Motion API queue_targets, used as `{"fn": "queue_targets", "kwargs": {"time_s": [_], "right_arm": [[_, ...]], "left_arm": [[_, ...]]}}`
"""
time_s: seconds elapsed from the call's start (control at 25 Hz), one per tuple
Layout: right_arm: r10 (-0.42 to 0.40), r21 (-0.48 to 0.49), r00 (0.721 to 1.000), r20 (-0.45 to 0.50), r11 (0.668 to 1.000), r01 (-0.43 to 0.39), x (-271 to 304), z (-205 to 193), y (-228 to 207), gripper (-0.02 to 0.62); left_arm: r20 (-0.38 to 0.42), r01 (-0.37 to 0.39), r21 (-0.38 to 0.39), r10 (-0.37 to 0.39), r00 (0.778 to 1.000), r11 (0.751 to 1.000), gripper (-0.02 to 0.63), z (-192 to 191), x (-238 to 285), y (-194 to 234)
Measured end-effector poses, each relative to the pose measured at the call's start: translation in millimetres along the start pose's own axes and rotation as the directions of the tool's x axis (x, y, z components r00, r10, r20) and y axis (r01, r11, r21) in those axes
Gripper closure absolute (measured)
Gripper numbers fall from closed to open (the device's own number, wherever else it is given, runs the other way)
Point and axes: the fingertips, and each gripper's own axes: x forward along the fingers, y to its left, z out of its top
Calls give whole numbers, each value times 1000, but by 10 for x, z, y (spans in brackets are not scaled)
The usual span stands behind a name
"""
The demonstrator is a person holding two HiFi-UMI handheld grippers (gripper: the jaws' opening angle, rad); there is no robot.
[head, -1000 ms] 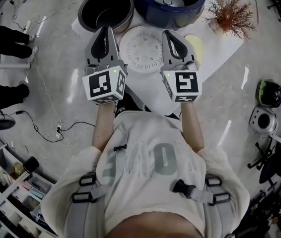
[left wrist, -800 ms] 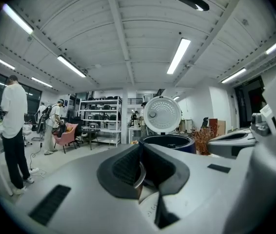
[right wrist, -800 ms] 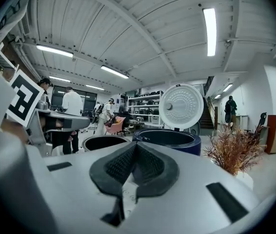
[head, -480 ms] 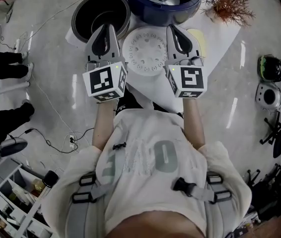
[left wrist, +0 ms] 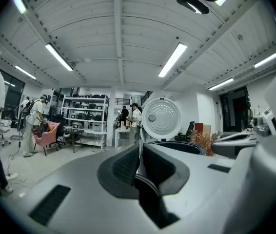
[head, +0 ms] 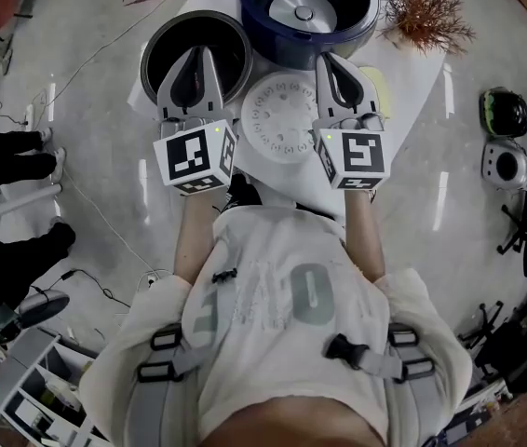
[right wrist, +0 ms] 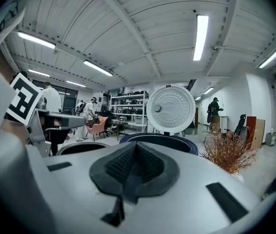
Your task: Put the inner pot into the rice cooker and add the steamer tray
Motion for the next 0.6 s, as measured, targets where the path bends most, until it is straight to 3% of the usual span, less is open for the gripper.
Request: {"fn": "queue_targets", "kwargs": {"time_s": [0.6], "right_arm": [[-36, 60, 999, 30, 998, 35, 51, 138, -18, 586]], "left_arm": [[31, 42, -23, -41, 999, 999, 568, 128, 140, 31]]}}
